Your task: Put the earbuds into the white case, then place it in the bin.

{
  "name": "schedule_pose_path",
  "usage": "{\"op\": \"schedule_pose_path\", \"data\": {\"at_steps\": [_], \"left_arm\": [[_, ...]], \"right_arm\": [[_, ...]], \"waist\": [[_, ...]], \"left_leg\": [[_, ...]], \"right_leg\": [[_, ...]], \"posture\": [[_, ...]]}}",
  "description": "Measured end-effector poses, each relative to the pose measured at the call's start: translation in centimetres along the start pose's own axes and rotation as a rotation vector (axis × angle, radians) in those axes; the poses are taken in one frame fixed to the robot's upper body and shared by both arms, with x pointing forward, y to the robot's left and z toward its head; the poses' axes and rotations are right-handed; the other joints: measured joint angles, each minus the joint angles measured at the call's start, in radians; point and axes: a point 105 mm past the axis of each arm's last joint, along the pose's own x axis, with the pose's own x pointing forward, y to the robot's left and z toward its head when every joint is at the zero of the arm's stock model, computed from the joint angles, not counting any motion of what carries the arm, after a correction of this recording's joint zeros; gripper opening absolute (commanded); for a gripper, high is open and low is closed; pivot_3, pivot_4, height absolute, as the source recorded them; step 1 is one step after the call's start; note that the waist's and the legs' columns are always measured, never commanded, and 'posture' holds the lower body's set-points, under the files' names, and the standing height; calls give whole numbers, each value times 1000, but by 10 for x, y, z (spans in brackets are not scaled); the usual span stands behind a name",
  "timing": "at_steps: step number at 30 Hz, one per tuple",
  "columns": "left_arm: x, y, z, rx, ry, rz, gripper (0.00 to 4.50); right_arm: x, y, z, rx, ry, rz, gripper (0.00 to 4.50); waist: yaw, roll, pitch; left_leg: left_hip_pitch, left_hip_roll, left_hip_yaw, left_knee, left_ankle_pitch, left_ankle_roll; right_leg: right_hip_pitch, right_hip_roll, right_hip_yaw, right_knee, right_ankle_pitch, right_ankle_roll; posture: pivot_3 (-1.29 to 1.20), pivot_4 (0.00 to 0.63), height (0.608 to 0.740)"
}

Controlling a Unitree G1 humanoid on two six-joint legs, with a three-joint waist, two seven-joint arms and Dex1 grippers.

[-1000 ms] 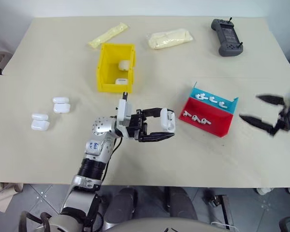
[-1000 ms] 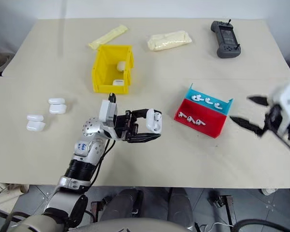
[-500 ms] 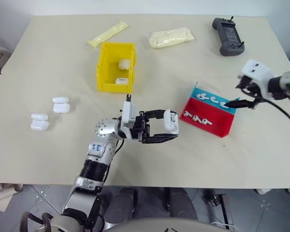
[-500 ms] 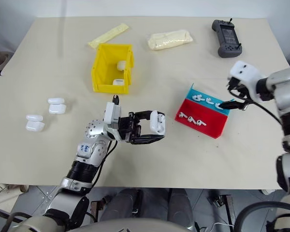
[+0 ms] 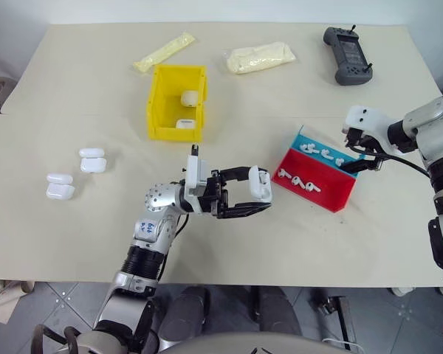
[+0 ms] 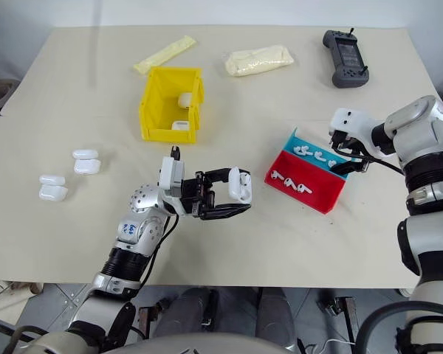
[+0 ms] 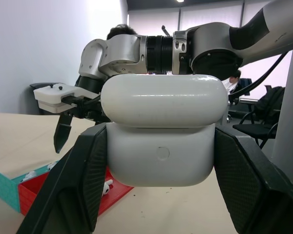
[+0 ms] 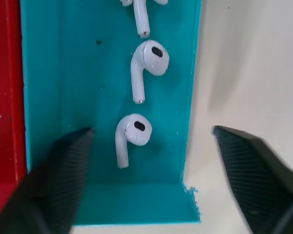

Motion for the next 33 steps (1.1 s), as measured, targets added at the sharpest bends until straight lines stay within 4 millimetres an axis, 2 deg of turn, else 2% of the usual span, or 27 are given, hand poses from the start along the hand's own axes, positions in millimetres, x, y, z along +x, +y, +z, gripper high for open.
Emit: {"op": "schedule_pose_path", "data": {"at_steps": [1,13,16,18,26,31,33], "left_arm": [[0,0,0,2,0,2,2808],[0,1,1,15,-4,7,2808],[0,1,1,17,-4,8,2808],[0,1,1,17,-3,10,2808],[-1,2,1,18,1,18,2808],[-1,2,1,18,2,19,2808],[-1,2,1,19,2,19,2808]], "right_arm": [[1,0,1,-3,-2,3,2579],[1,2,0,-4,5,18,2579],[1,2,-1,-4,9,22,2019],[1,2,-1,-4,10,25,1463],[2,2,0,-2,5,16,1463],[3,2,2,0,-2,19,499],[3,1,3,1,-8,9,499]], "waist": [[0,0,0],[0,0,0],[0,0,0],[0,0,0],[0,0,0],[-1,0,0],[-1,0,0]], "left_leg": [[0,0,0,0,0,0],[0,0,0,0,0,0],[0,0,0,0,0,0],[0,0,0,0,0,0],[0,0,0,1,0,0],[0,0,0,1,0,0],[0,0,0,1,0,0]], "right_leg": [[0,0,0,0,0,0],[0,0,0,0,0,0],[0,0,0,1,0,0],[0,0,0,1,0,0],[0,0,0,1,0,0],[0,0,0,1,0,0],[0,0,0,1,0,0]], "posture": [[0,150,740],[0,150,740],[0,150,740],[0,150,740],[0,150,740],[0,150,740],[0,150,740]]}}
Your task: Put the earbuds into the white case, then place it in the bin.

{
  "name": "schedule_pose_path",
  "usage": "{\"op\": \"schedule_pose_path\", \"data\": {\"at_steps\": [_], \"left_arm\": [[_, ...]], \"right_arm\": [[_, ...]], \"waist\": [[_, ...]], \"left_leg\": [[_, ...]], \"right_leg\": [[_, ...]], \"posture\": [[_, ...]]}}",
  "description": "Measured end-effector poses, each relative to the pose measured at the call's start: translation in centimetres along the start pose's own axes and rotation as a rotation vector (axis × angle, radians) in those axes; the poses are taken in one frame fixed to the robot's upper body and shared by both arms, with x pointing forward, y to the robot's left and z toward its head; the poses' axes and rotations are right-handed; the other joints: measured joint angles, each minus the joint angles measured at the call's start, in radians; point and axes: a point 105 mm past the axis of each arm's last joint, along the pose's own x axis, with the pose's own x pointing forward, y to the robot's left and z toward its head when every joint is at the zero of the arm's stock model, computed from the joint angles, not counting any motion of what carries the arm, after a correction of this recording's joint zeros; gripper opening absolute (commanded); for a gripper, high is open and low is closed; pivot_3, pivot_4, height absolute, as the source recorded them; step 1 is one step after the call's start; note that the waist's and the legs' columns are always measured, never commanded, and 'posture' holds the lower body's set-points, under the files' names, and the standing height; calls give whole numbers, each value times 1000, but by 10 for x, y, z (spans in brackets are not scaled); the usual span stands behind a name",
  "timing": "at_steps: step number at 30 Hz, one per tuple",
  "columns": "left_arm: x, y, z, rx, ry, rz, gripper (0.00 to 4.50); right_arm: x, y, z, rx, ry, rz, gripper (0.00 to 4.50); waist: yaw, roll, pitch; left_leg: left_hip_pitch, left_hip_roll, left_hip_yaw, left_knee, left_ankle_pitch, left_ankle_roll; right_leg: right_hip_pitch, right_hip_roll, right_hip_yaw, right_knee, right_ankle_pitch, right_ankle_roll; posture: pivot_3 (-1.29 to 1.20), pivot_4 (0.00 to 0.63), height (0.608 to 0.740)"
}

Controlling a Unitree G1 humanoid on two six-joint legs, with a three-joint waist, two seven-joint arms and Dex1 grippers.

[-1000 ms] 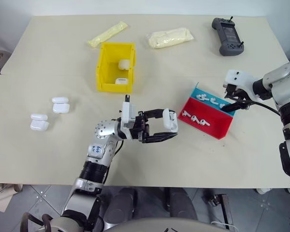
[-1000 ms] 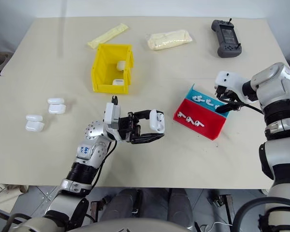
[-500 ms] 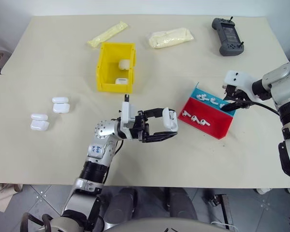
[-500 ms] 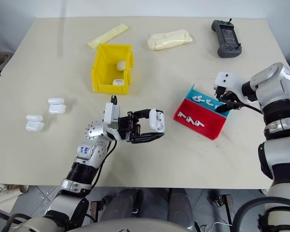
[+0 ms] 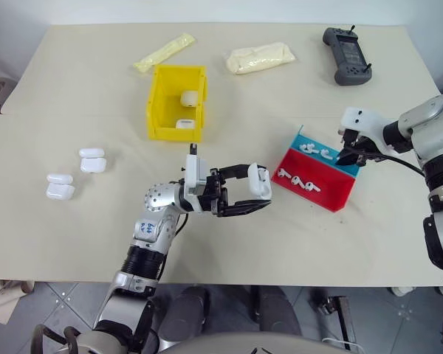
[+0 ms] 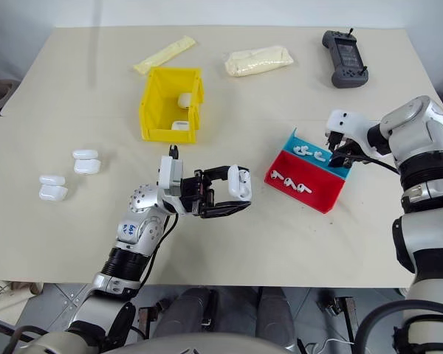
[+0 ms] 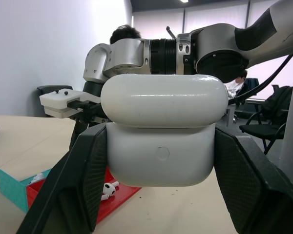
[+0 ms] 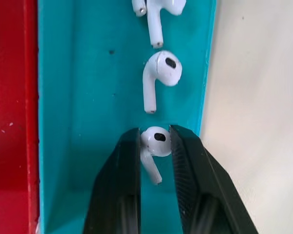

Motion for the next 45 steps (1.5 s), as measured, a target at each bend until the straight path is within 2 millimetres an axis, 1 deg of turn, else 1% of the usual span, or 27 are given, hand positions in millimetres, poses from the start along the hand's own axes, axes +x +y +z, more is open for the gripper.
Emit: {"op": "schedule_pose_path", "data": {"at_steps": [4,6,7,10,12,14,15,17,22,24,25,28,30,32,34,36,40,45], "left_arm": [[0,0,0,0,1,0,2808],[0,0,0,1,1,-1,2808],[0,0,0,1,1,-2,2808],[0,1,1,3,1,-6,2808],[0,1,1,2,2,-10,2808],[0,2,1,2,1,-11,2808],[1,3,2,3,1,-12,2808],[4,7,2,1,0,-15,2808],[7,16,2,6,8,1,2808],[7,17,2,7,10,3,2808],[7,18,2,6,11,3,2808],[7,19,0,-1,18,5,2808],[6,20,-1,-6,26,8,2808],[7,20,-2,-7,32,5,2808],[8,19,-2,-12,35,-1,2808],[9,19,-3,-25,38,-1,2808],[10,20,-3,-37,42,-3,2808],[11,21,-2,-44,44,-7,2808]], "right_arm": [[-1,-1,1,8,-14,-12,499],[-7,-2,2,18,-39,-13,499],[-14,-4,3,25,-61,-25,499],[-45,-10,4,41,-134,-73,499],[-69,-8,10,62,-233,-84,499],[-82,-2,17,85,-313,-83,499],[-85,3,20,106,-353,-69,499],[-85,18,25,180,-454,-21,499],[-60,77,46,376,-738,205,499],[-63,97,62,441,-940,293,499],[-65,106,68,461,-1003,327,499],[-67,126,77,519,-1112,374,499],[-64,139,83,586,-1196,431,499],[-65,145,90,630,-1253,479,499],[-73,150,96,629,-1309,498,499],[-76,156,98,633,-1329,508,499],[-67,166,100,684,-1324,532,499],[-63,168,103,699,-1338,517,499]], "waist": [[0,0,0],[1,0,0],[2,0,0],[8,0,0],[8,0,0],[8,0,0],[7,0,0],[9,0,0],[10,0,0],[9,0,0],[9,0,0],[10,0,0],[8,0,0],[7,0,0],[7,0,0],[7,0,0],[4,0,0],[4,0,0]], "left_leg": [[0,0,0,0,0,0],[0,0,0,0,0,0],[0,0,0,0,0,0],[-1,-1,0,0,0,0],[-1,0,0,0,0,0],[-1,0,0,0,0,0],[-1,0,0,0,0,0],[-1,1,0,0,0,0],[-1,0,0,1,0,0],[-1,0,-1,1,0,0],[-1,0,-1,1,0,0],[-1,-1,-3,2,0,0],[-1,-1,-3,2,0,0],[-1,-1,-3,2,0,0],[-1,-1,-3,2,0,0],[0,-1,-3,2,0,0],[0,-1,-3,2,0,0],[1,-1,-3,1,0,0]], "right_leg": [[0,0,0,0,0,0],[-1,0,0,0,0,0],[-1,0,0,0,0,0],[-1,0,0,0,0,0],[-1,0,0,-1,0,0],[-1,0,0,-1,0,0],[-1,0,0,0,0,0],[-1,0,0,0,0,0],[-1,-1,1,2,0,0],[-1,-1,1,2,0,0],[-1,0,1,2,0,0],[0,0,0,3,0,0],[0,0,0,3,0,0],[0,0,1,4,0,0],[0,0,0,4,0,0],[0,0,0,4,0,0],[0,0,1,4,0,0],[0,0,1,4,0,0]], "posture": [[0,150,740],[0,150,740],[0,150,740],[0,150,740],[0,150,740],[0,150,740],[0,150,740],[0,150,740],[0,150,740],[0,150,740],[0,150,740],[0,150,740],[0,150,740],[0,150,740],[0,150,740],[0,150,740],[0,150,740],[0,150,740]]}}
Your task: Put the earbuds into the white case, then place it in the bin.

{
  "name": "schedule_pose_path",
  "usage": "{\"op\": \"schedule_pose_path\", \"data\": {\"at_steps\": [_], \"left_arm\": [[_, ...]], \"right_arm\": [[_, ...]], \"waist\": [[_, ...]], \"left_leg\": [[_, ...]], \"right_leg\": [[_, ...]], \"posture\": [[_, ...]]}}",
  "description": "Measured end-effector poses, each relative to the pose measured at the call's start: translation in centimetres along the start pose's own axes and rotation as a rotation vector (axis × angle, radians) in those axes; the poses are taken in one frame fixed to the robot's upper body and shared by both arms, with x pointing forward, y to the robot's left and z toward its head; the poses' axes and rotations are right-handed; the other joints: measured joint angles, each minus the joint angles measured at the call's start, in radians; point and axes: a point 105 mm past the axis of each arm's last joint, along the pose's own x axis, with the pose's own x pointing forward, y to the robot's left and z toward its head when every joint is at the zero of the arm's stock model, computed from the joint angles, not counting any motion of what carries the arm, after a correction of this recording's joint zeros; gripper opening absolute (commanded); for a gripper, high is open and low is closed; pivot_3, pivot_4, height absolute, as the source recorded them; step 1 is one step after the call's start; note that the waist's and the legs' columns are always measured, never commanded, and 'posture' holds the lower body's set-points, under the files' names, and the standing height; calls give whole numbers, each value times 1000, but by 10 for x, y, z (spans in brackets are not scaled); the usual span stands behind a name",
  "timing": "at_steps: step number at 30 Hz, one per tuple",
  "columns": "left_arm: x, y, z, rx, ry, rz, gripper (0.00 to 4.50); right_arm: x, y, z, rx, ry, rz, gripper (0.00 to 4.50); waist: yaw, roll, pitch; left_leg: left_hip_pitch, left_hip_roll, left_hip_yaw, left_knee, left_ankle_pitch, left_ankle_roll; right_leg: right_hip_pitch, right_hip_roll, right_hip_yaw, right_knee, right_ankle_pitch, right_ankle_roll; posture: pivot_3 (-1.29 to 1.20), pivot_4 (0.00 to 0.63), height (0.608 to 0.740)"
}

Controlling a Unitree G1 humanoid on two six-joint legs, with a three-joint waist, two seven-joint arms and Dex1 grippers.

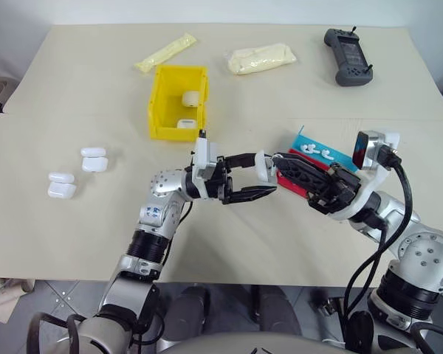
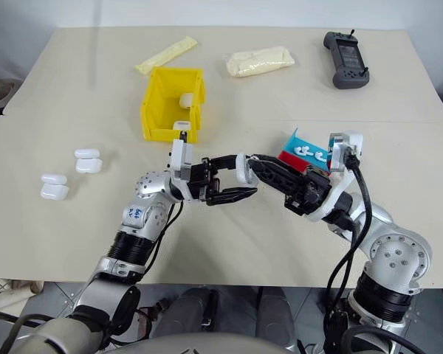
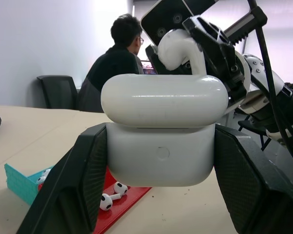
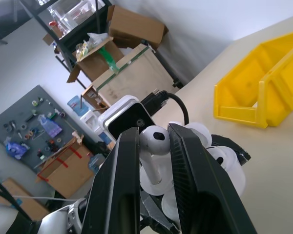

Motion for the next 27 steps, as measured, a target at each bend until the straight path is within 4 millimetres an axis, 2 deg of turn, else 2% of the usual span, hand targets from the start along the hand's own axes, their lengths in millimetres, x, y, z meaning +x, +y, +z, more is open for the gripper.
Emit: {"op": "schedule_pose_path", "data": {"at_steps": [21,23,27], "left_arm": [[2,1,3,-26,-20,14,2808],[2,1,3,-26,-20,16,2808],[-2,4,7,-17,-30,38,2808]], "right_arm": [[-2,-9,-14,-40,-32,-49,499],[-2,-9,-13,-52,-33,-52,1213],[-6,-7,-13,-70,36,-44,2234]], "waist": [[1,0,0],[2,0,0],[2,0,0]], "left_leg": [[0,0,0,0,0,0],[0,0,0,0,0,0],[0,0,0,0,0,0]], "right_leg": [[0,0,0,-1,0,0],[0,0,0,-1,0,0],[1,0,0,-1,0,0]], "posture": [[0,150,740],[0,150,740],[0,150,740]]}}
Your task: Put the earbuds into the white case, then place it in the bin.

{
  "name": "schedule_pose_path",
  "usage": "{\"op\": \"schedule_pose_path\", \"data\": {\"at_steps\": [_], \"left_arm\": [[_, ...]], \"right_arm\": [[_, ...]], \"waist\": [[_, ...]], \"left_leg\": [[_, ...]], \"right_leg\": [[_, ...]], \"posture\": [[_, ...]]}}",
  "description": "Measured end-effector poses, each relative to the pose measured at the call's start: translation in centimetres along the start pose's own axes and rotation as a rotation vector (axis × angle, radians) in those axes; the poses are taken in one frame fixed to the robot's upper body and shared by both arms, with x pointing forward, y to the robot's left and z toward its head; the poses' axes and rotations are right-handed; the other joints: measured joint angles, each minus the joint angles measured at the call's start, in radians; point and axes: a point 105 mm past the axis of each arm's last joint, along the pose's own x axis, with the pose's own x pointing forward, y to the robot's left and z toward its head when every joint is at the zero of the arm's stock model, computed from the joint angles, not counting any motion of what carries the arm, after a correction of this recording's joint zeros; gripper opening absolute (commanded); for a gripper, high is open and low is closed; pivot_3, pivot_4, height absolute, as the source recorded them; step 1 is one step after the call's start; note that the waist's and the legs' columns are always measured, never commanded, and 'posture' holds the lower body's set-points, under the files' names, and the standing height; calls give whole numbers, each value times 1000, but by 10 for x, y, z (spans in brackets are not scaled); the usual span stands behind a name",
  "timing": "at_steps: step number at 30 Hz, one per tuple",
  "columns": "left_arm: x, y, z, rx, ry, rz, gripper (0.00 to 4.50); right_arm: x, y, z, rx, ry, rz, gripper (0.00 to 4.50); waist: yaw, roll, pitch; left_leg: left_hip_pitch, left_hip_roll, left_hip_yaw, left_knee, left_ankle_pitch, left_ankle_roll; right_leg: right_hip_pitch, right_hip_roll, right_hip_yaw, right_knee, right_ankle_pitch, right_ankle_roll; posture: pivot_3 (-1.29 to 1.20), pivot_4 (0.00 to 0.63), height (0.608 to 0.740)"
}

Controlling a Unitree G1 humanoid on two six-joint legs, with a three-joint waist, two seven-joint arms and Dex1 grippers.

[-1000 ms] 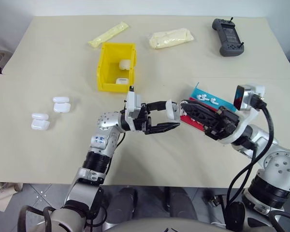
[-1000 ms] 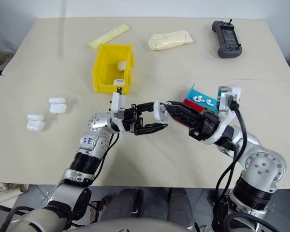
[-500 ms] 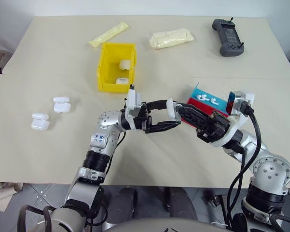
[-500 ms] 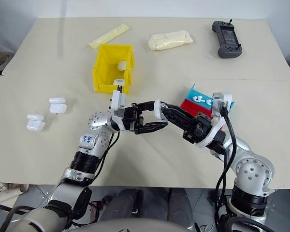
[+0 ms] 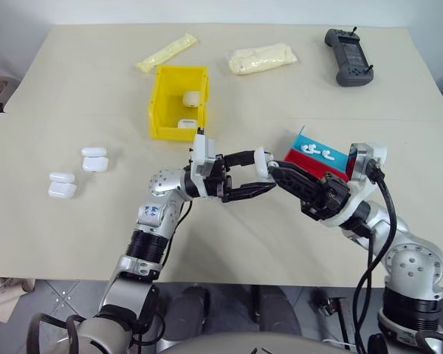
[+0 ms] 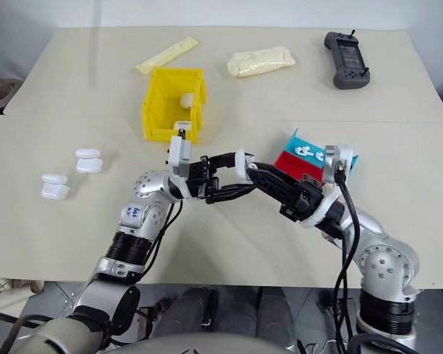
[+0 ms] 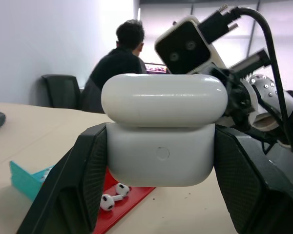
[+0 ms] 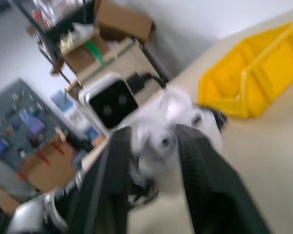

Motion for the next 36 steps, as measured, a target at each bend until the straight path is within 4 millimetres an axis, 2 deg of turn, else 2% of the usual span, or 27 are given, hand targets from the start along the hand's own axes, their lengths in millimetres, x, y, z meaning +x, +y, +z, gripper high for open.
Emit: {"op": "schedule_pose_path", "data": {"at_steps": [3,7,9,12,15,20,28,36], "left_arm": [[-1,0,2,9,-3,2,2808],[-10,4,5,24,30,20,2808],[-19,8,5,41,82,38,2808],[-33,15,2,132,279,16,2808],[-41,20,2,248,467,-46,2808],[-39,15,-12,264,595,-128,2808],[-22,9,-16,217,581,-169,2808],[-23,4,-19,214,563,-158,2808]], "right_arm": [[-1,0,5,-25,28,2,2234],[-17,-13,20,-95,54,-82,2234],[-22,-19,25,-132,61,-119,1817],[-26,-22,27,-241,147,-129,938],[-12,-11,27,-329,210,-40,34],[12,5,16,-367,285,97,34],[41,7,-4,-384,391,136,34],[38,-13,-11,-379,452,59,34]], "waist": [[0,0,0],[1,0,0],[1,0,0],[0,0,0],[-1,0,0],[2,-1,0],[0,-1,1],[2,-1,1]], "left_leg": [[0,0,0,0,0,0],[0,0,0,0,0,0],[0,0,0,-1,0,0],[0,0,1,-1,0,0],[1,1,2,-2,0,0],[0,0,0,-1,0,0],[0,0,0,-1,0,0],[0,0,0,-1,0,0]], "right_leg": [[0,0,0,0,0,0],[0,0,0,0,0,0],[0,0,0,0,0,0],[0,0,0,-1,0,0],[0,1,0,-1,0,0],[0,0,0,-1,0,0],[0,0,-1,-1,0,0],[0,-1,-1,-1,0,0]], "posture": [[0,150,740],[0,150,740],[0,150,740],[0,150,740],[0,150,740],[0,150,740],[0,150,740],[0,150,740]]}}
